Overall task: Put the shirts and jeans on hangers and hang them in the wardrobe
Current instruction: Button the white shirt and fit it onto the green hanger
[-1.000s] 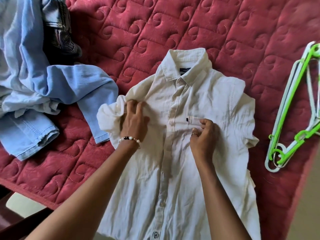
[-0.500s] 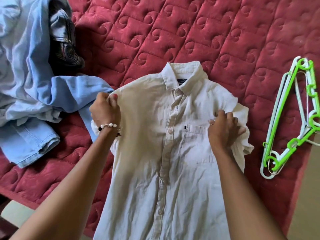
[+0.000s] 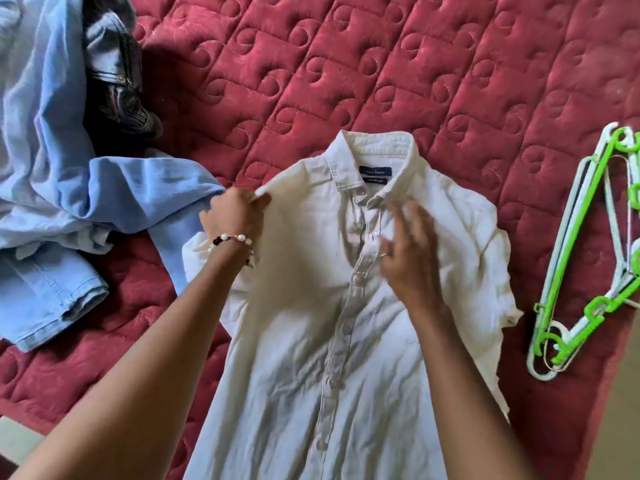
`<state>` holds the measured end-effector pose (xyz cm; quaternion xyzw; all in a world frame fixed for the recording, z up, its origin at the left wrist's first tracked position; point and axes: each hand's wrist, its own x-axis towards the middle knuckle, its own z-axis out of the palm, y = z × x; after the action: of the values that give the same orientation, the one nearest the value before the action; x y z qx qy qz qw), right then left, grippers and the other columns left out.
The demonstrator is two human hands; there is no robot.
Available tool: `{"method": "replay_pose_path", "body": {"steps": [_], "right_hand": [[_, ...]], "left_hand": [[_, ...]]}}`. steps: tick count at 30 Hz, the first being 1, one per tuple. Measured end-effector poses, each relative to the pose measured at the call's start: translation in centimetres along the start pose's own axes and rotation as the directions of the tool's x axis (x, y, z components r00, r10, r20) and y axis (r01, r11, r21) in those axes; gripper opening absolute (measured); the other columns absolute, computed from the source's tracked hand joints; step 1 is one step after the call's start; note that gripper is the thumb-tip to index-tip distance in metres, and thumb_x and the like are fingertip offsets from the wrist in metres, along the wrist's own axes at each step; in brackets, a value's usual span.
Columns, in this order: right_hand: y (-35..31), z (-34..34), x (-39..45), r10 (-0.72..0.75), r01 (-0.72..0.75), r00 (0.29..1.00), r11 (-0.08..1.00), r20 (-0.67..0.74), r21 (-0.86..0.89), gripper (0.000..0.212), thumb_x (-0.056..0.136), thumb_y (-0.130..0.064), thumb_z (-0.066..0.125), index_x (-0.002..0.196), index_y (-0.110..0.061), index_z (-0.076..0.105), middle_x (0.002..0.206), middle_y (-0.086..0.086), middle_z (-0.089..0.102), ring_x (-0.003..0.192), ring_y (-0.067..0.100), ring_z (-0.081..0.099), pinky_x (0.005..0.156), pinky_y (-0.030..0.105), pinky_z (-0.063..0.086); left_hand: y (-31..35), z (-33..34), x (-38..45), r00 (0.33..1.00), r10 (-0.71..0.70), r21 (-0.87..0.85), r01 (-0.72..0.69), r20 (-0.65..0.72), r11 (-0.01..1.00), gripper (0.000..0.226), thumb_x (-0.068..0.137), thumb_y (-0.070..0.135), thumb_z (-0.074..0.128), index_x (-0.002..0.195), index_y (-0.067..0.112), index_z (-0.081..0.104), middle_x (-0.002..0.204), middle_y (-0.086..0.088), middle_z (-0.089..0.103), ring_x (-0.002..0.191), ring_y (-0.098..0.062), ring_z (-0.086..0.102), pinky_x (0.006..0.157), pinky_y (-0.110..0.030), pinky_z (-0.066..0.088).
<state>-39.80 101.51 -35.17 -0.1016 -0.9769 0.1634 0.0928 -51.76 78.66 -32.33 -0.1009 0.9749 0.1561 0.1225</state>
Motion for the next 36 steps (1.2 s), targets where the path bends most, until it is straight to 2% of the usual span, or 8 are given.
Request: {"method": "replay_pose_path", "body": {"steps": [6, 10, 14, 20, 24, 30, 32, 36], "right_hand": [[0.9, 2.8, -1.8, 0.098, -0.097, 0.977, 0.995, 0.189, -0.012, 0.083, 0.088, -0.066, 0.035, 0.148, -0.009, 0.033, 0.154, 0.012, 0.034, 0.141, 0.028, 0.032, 0.110, 0.043, 0.024], [-0.9, 2.5, -1.3, 0.149, -0.150, 0.989, 0.979, 0.018, 0.138, 0.069, 0.093, -0.051, 0.042, 0.143, -0.004, 0.041, 0.144, 0.018, 0.046, 0.133, 0.035, 0.041, 0.105, 0.049, 0.037], [-2.2, 0.8, 1.1, 0.204, -0.182, 0.966, 0.973, -0.158, 0.141, 0.051, 0.089, -0.020, 0.054, 0.139, -0.016, 0.047, 0.126, 0.012, 0.053, 0.109, 0.032, 0.050, 0.082, 0.043, 0.041], [-2.5, -0.8, 8.3, 0.524, -0.535, 0.843, 0.838, 0.118, 0.103, 0.052, 0.094, -0.053, 0.048, 0.129, -0.014, 0.045, 0.115, 0.019, 0.062, 0.106, 0.040, 0.057, 0.072, 0.039, 0.041], [-2.6, -1.9, 11.6, 0.568, -0.577, 0.800, 0.817, 0.191, -0.011, 0.031, 0.093, -0.025, 0.052, 0.119, -0.009, 0.056, 0.119, 0.021, 0.060, 0.108, 0.039, 0.058, 0.080, 0.040, 0.047], [-0.2, -1.6, 14.4, 0.756, -0.663, 0.642, 0.464, 0.127, 0.587, 0.022, 0.077, -0.006, 0.045, 0.084, -0.007, 0.065, 0.067, 0.016, 0.066, 0.047, 0.019, 0.064, 0.043, 0.031, 0.051], [0.4, -0.2, 13.6, 0.691, -0.623, 0.677, 0.357, 0.252, 0.696, 0.017, 0.084, -0.008, 0.048, 0.097, -0.016, 0.056, 0.067, 0.013, 0.063, 0.042, 0.017, 0.059, 0.041, 0.030, 0.050], [1.3, 1.8, 9.5, 0.418, -0.417, 0.895, 0.660, 0.155, 0.625, 0.052, 0.090, -0.016, 0.058, 0.138, -0.019, 0.040, 0.098, -0.001, 0.064, 0.084, 0.013, 0.063, 0.076, 0.024, 0.052]], "left_hand": [[-0.1, -1.4, 0.7, 0.908, -0.367, -0.101, 0.353, -0.201, 0.930, 0.037, 0.091, 0.036, 0.046, 0.108, 0.008, 0.063, 0.109, -0.022, 0.064, 0.109, -0.039, 0.054, 0.092, -0.045, 0.039], [1.7, 0.6, -1.9, 0.957, 0.032, 0.094, -0.005, -0.287, 0.996, 0.049, 0.081, 0.031, 0.059, 0.128, 0.026, 0.046, 0.129, -0.011, 0.048, 0.122, -0.033, 0.038, 0.096, -0.045, 0.028], [3.4, 1.6, -1.8, 0.775, 0.584, 0.290, -0.517, -0.240, 0.805, 0.043, 0.083, 0.019, 0.058, 0.123, 0.034, 0.053, 0.122, -0.003, 0.053, 0.109, -0.032, 0.047, 0.084, -0.042, 0.033], [9.4, 0.2, 2.2, 0.984, 0.085, 0.000, -0.086, 0.158, 0.996, 0.063, 0.085, 0.067, 0.046, 0.109, 0.009, 0.059, 0.110, -0.021, 0.061, 0.099, -0.041, 0.059, 0.069, -0.038, 0.040], [11.7, -0.1, 4.1, 0.970, 0.110, 0.142, -0.143, 0.218, 0.980, 0.035, 0.086, 0.032, 0.056, 0.112, 0.008, 0.062, 0.116, -0.015, 0.062, 0.103, -0.036, 0.061, 0.075, -0.036, 0.047], [14.1, -1.5, 7.9, 0.995, -0.011, -0.106, 0.021, 0.097, 0.994, 0.033, 0.084, 0.013, 0.051, 0.115, 0.006, 0.061, 0.118, -0.016, 0.062, 0.107, -0.035, 0.061, 0.077, -0.033, 0.048], [14.3, -1.0, 8.3, 0.996, -0.036, -0.140, 0.048, 0.088, 0.989, 0.032, 0.086, 0.014, 0.051, 0.115, 0.007, 0.062, 0.118, -0.016, 0.062, 0.107, -0.035, 0.061, 0.083, -0.036, 0.050], [13.6, 1.5, 7.2, 0.982, 0.074, -0.214, -0.035, 0.175, 0.976, 0.035, 0.084, 0.034, 0.059, 0.114, 0.016, 0.064, 0.113, -0.012, 0.066, 0.104, -0.031, 0.062, 0.085, -0.034, 0.051]]}}
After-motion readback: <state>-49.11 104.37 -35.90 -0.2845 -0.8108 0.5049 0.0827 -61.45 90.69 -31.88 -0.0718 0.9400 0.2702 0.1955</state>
